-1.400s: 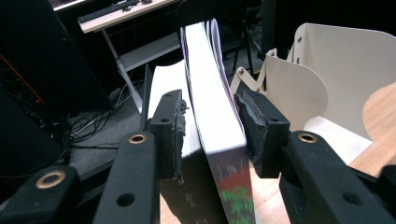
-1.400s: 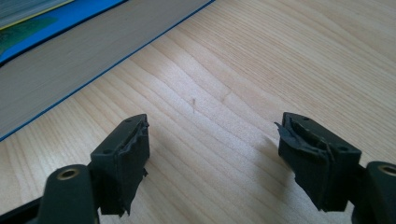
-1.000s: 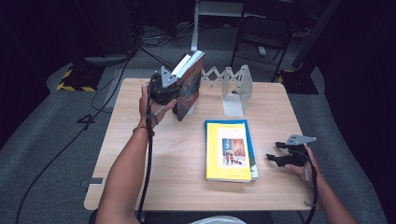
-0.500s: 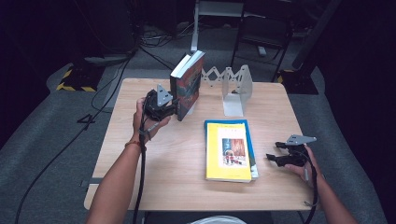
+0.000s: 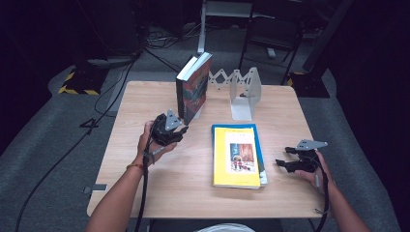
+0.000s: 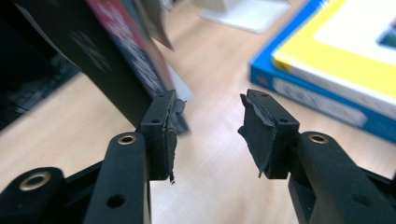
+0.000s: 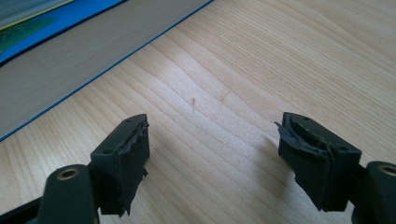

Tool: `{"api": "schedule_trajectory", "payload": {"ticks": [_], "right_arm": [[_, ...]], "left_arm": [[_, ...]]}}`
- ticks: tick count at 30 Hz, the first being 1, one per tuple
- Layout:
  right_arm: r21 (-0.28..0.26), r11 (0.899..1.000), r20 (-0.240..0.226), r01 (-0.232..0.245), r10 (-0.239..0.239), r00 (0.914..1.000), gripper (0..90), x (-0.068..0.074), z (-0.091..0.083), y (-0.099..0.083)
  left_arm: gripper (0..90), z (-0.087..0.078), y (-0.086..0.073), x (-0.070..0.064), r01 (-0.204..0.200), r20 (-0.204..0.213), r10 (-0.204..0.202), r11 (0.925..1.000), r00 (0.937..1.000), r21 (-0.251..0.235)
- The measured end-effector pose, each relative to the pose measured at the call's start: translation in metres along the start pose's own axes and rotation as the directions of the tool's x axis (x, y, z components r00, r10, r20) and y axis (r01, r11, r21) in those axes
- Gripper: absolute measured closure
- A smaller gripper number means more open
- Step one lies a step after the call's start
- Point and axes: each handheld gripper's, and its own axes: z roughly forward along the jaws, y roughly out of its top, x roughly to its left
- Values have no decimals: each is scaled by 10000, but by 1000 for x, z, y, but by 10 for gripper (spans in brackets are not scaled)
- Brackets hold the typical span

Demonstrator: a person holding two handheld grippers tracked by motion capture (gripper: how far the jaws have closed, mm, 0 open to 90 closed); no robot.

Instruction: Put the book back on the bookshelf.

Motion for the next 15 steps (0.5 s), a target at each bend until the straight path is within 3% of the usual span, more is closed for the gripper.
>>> {"api": "schedule_trajectory", "payload": {"ticks": [6,10,15], "right_arm": [[1,10000,16,-9,9,10000,251,0,0,0],[-1,10000,31,-29,29,10000,251,0,0,0],[171,9999,77,-9,7,10000,276,2,-1,1]], "left_arm": [[515,4,-25,-22,27,956,-90,9978,9954,662],[506,4,-33,-28,-59,1156,-51,9955,9933,947],[477,3,-43,-34,182,1535,-355,9935,9875,1127]]}}
